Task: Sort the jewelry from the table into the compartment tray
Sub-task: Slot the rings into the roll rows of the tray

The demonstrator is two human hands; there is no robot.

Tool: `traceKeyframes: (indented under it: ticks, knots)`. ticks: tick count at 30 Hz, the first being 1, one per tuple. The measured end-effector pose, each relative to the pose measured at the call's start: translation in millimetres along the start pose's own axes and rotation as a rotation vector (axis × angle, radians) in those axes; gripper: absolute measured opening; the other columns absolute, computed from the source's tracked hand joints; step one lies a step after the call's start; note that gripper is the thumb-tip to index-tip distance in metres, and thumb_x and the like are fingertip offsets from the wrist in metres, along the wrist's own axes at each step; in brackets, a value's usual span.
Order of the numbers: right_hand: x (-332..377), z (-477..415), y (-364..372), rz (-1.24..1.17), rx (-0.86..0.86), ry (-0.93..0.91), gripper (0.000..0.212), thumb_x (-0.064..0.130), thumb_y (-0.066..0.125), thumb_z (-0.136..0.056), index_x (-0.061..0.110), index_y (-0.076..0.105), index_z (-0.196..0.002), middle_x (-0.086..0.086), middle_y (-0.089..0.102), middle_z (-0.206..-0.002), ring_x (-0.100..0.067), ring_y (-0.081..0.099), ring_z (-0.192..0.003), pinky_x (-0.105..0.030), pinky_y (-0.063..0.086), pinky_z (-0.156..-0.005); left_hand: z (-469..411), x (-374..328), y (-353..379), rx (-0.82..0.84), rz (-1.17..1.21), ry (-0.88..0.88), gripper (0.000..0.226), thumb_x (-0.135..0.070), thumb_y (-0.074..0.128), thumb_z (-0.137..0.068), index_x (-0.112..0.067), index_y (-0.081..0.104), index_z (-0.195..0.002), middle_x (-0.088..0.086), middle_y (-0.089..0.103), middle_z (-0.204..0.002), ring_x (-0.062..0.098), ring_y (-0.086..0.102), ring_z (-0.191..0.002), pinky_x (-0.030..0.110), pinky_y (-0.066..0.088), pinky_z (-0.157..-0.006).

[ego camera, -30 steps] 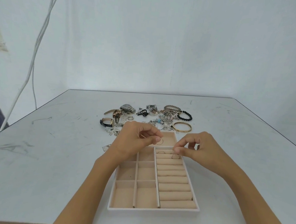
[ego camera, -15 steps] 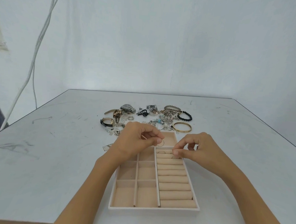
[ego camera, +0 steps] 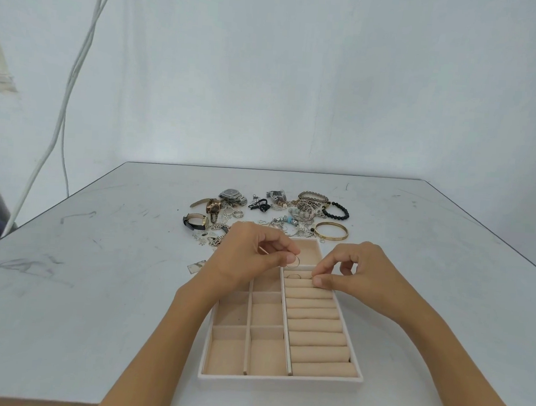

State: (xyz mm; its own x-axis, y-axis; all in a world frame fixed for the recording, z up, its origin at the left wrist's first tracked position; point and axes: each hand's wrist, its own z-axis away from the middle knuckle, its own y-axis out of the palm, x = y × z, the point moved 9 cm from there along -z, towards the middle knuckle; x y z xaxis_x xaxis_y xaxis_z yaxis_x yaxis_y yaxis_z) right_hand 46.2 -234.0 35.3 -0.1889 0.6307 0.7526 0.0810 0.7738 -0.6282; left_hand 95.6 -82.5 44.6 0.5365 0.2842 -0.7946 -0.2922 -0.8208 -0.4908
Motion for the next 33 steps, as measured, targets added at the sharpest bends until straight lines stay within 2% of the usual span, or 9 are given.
traceKeyframes:
  ticks: [6, 12, 17, 20, 22, 24, 28, 30, 33]
  knots:
    - [1, 0, 0, 0.004, -0.006, -0.007, 0.021, 0.023, 0.084, -0.068, 0.039, 0.071, -0.061, 0.012, 0.069, -0.075, -0.007, 0.041, -0.062, -0.025, 0.040, -0.067, 0, 0, 0, 0.004, -0.005, 0.001, 0.010, -0.011, 0.076, -0.078, -0.017, 0.076, -0.086, 0.001, 0.074, -0.078, 0.020, 0.069, -0.077, 0.020, 0.052, -0.071]
    - [1, -1, 0, 0.024, -0.007, -0.015, 0.021, 0.024, 0.083, -0.069, 0.039, 0.071, -0.061, 0.010, 0.070, -0.077, -0.007, 0.043, -0.063, -0.028, 0.043, -0.069, 0, -1, 2, 0.019, -0.011, 0.000, 0.010, -0.010, 0.076, -0.078, -0.013, 0.076, -0.087, 0.003, 0.074, -0.078, 0.018, 0.069, -0.076, 0.012, 0.047, -0.067]
    - [3, 0, -2, 0.003, -0.012, -0.042, 0.015, 0.025, 0.080, -0.073, 0.034, 0.072, -0.063, 0.009, 0.070, -0.074, -0.010, 0.045, -0.062, -0.017, 0.037, -0.059, 1, -1, 4, 0.039, -0.002, -0.005, 0.011, -0.010, 0.077, -0.077, -0.012, 0.076, -0.088, 0.003, 0.074, -0.077, 0.015, 0.069, -0.074, 0.012, 0.047, -0.067]
    - [2, -1, -15, -0.011, -0.120, -0.056, 0.012, 0.027, 0.075, -0.079, 0.029, 0.072, -0.067, 0.009, 0.070, -0.074, -0.010, 0.051, -0.061, -0.012, 0.038, -0.055, 2, -3, 5, 0.051, -0.001, -0.007, 0.011, -0.012, 0.078, -0.076, -0.013, 0.076, -0.087, 0.001, 0.074, -0.077, 0.011, 0.068, -0.074, 0.010, 0.045, -0.066]
    - [-6, -1, -27, 0.003, -0.231, -0.028, 0.010, 0.026, 0.071, -0.082, 0.028, 0.072, -0.073, 0.013, 0.071, -0.079, -0.007, 0.058, -0.070, -0.012, 0.041, -0.059, 2, -4, 6, 0.064, -0.006, -0.009, 0.012, -0.013, 0.078, -0.076, -0.015, 0.076, -0.087, 0.000, 0.074, -0.077, 0.010, 0.068, -0.075, 0.009, 0.044, -0.065]
    - [-18, -2, -34, 0.075, -0.286, 0.016, 0.008, 0.026, 0.065, -0.087, 0.030, 0.072, -0.085, 0.015, 0.070, -0.091, -0.006, 0.061, -0.088, -0.024, 0.047, -0.072, 3, -5, 8, 0.079, -0.030, -0.014, 0.012, -0.014, 0.079, -0.075, -0.019, 0.076, -0.085, -0.002, 0.074, -0.076, 0.008, 0.067, -0.074, 0.006, 0.039, -0.063]
    - [-41, -7, -19, 0.311, -0.117, 0.123, 0.032, 0.029, 0.051, -0.096, 0.030, 0.057, -0.127, 0.010, 0.049, -0.140, -0.010, 0.040, -0.132, -0.035, 0.033, -0.109, 4, -6, 9, 0.095, -0.071, -0.011, 0.012, -0.019, 0.081, -0.072, -0.021, 0.076, -0.083, -0.003, 0.074, -0.075, 0.001, 0.064, -0.072, 0.002, 0.034, -0.059]
    - [-50, -5, -7, 0.421, 0.025, 0.189, 0.046, 0.036, 0.042, -0.099, 0.027, 0.037, -0.144, 0.006, 0.025, -0.156, -0.010, 0.017, -0.144, -0.034, 0.018, -0.117, 4, -7, 9, 0.099, -0.081, -0.005, 0.012, -0.020, 0.081, -0.072, -0.022, 0.076, -0.082, -0.003, 0.074, -0.074, 0.000, 0.064, -0.071, 0.002, 0.034, -0.059]
    - [-62, 0, 8, 0.538, 0.190, 0.268, 0.057, 0.046, 0.029, -0.101, 0.027, 0.014, -0.152, 0.002, 0.000, -0.161, -0.015, -0.005, -0.148, -0.036, 0.000, -0.119, 5, -7, 11, 0.118, -0.091, -0.001, 0.010, -0.020, 0.081, -0.072, -0.023, 0.077, -0.081, -0.005, 0.074, -0.073, -0.001, 0.063, -0.069, 0.002, 0.033, -0.058]
